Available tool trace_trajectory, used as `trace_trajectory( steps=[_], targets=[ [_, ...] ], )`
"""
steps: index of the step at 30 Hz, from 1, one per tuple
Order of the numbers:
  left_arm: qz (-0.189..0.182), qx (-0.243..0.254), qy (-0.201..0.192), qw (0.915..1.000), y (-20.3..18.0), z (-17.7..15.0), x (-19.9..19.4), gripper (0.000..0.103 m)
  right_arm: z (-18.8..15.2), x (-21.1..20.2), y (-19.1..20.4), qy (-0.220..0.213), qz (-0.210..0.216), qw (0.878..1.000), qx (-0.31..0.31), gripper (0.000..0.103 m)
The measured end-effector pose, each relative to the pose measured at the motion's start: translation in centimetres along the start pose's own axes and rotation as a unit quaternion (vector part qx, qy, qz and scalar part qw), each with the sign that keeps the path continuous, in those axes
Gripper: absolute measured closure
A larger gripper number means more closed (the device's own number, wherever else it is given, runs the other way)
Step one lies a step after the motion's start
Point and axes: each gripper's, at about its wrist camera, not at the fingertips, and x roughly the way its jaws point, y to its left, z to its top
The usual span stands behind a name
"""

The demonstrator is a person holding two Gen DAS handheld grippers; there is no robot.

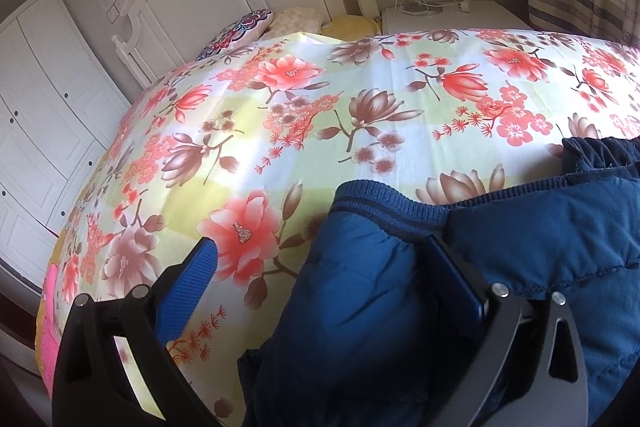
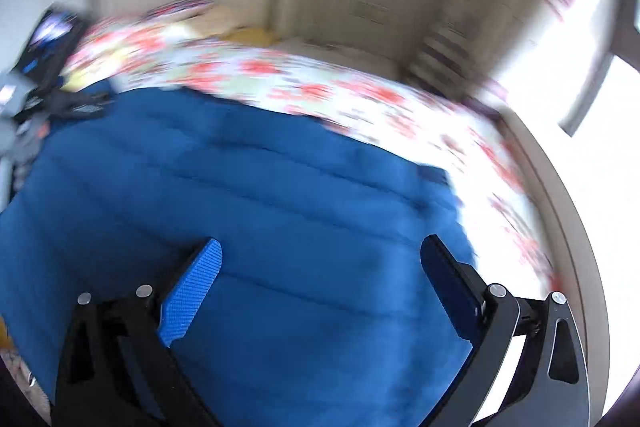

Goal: Fold large clothes

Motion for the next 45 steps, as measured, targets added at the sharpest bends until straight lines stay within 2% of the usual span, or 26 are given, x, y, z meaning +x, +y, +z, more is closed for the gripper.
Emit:
trace_trajectory(
  steps=[1, 2, 3, 7, 12, 14, 17, 20, 22, 24, 26, 28, 29, 31, 33, 36, 40, 44, 45],
  targets=[
    [0.001, 0.001, 0.0, 1.0, 0.0, 0.0, 0.0, 0.002, -0.5, 0.6, -1.1, 0.011, 0.014, 1.0, 0.018, 0.006],
    [0.002, 0.001, -0.001, 1.0, -0.1, 0.0, 0.0, 0.002, -1.1, 1.5, -2.3, 0.018, 0.051, 0.997, 0.047, 0.006],
    [0.004, 0.002, -0.002, 1.0, -0.2, 0.0, -0.1, 0.002, -1.2, 2.0, -2.8, 0.019, 0.059, 0.996, 0.057, 0.006],
    [0.004, 0.002, -0.001, 1.0, -0.2, 0.0, 0.0, 0.002, -1.0, 2.2, -2.0, 0.019, 0.041, 0.998, 0.04, 0.006],
    [0.0, 0.007, -0.005, 1.0, -0.3, 0.1, -0.5, 0.003, -1.3, 2.5, -2.7, 0.018, 0.063, 0.996, 0.057, 0.005],
    [-0.017, 0.003, -0.009, 0.9998, 0.1, -0.1, -1.6, 0.003, -1.3, 2.1, -2.6, 0.016, 0.06, 0.997, 0.055, 0.005],
    [-0.066, -0.013, -0.04, 0.9969, 0.4, -1.4, -5.9, 0.004, -1.2, 2.2, -2.8, 0.016, 0.064, 0.996, 0.057, 0.005],
    [-0.107, 0.009, -0.102, 0.9889, -1.1, -4.4, -12.6, 0.003, -1.3, 2.2, -3.0, 0.014, 0.07, 0.996, 0.062, 0.005],
    [-0.137, 0.037, -0.129, 0.9814, -2.9, -6.7, -15.4, 0.002, -1.3, 2.1, -3.1, 0.011, 0.07, 0.995, 0.063, 0.005],
    [-0.147, 0.064, -0.132, 0.9782, -5.0, -8.8, -16.1, 0.002, -1.3, 2.0, -3.1, 0.01, 0.068, 0.996, 0.061, 0.005],
    [-0.14, 0.097, -0.112, 0.979, -7.5, -10.7, -14.7, 0.002, -1.3, 1.9, -3.1, 0.008, 0.071, 0.996, 0.061, 0.005],
    [-0.148, 0.08, -0.132, 0.9769, -7.7, -11.8, -13.7, 0.002, -1.5, 0.7, -3.5, -0.008, 0.078, 0.995, 0.067, 0.006],
    [-0.156, 0.079, -0.121, 0.9771, -7.6, -11.6, -13.4, 0.002, -2.0, -0.7, -3.9, -0.03, 0.078, 0.994, 0.076, 0.006],
    [-0.178, 0.073, -0.096, 0.9766, -7.3, -11.1, -12.7, 0.002, -3.1, -3.5, -4.7, -0.062, 0.086, 0.991, 0.088, 0.006],
    [-0.184, 0.068, -0.092, 0.9762, -7.3, -11.2, -12.5, 0.002, -5.2, -6.3, -6.0, -0.086, 0.096, 0.986, 0.101, 0.006],
    [-0.175, 0.07, -0.1, 0.9771, -7.5, -11.7, -12.9, 0.002, -9.9, -9.0, -8.9, -0.083, 0.106, 0.98, 0.147, 0.006],
    [-0.174, 0.069, -0.098, 0.9774, -7.5, -11.6, -12.9, 0.002, -17.3, -10.7, -13.0, -0.069, 0.146, 0.951, 0.265, 0.006],
    [-0.171, 0.07, -0.098, 0.9779, -7.5, -11.6, -12.8, 0.002, -21.5, -10.5, -13.2, -0.051, 0.194, 0.928, 0.313, 0.012],
    [-0.17, 0.07, -0.098, 0.9781, -7.5, -11.6, -12.9, 0.002, -21.8, -10.3, -12.8, -0.048, 0.204, 0.926, 0.315, 0.013]
  ],
)
